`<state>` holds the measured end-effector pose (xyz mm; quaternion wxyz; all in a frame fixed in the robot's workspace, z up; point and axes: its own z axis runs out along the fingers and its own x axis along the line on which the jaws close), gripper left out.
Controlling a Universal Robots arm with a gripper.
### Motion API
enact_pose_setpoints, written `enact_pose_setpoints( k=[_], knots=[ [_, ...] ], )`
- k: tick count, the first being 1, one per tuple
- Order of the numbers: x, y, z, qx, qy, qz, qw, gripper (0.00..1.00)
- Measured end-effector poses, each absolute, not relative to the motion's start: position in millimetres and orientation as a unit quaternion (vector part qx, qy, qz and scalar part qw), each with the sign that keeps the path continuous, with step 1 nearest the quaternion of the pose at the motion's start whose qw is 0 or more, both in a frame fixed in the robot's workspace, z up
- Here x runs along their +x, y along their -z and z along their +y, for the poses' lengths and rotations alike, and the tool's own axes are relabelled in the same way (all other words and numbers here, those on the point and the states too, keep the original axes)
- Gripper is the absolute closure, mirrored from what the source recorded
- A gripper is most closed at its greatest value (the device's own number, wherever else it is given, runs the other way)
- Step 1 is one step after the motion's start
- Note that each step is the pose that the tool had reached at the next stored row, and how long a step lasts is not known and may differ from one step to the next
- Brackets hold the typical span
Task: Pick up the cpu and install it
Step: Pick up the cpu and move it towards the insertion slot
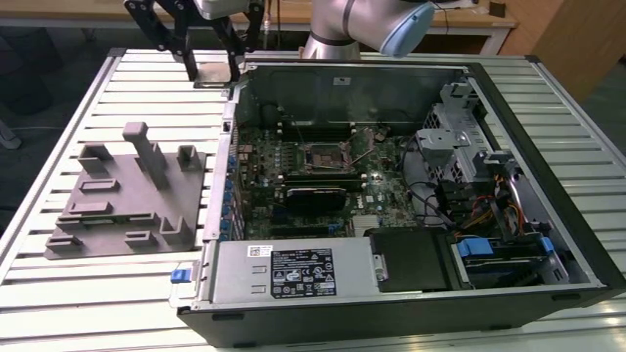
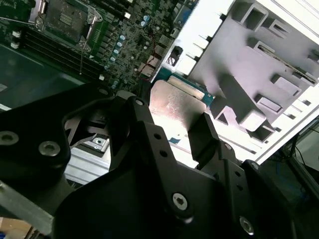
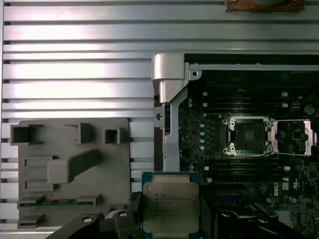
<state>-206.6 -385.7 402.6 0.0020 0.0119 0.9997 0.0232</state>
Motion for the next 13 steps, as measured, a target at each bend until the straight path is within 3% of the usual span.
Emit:
enact_pose_setpoints(
  k=[13],
  knots=[
    [-185,-402,-384,0.012,-0.023,1.0,0.002,0.46]
  ],
)
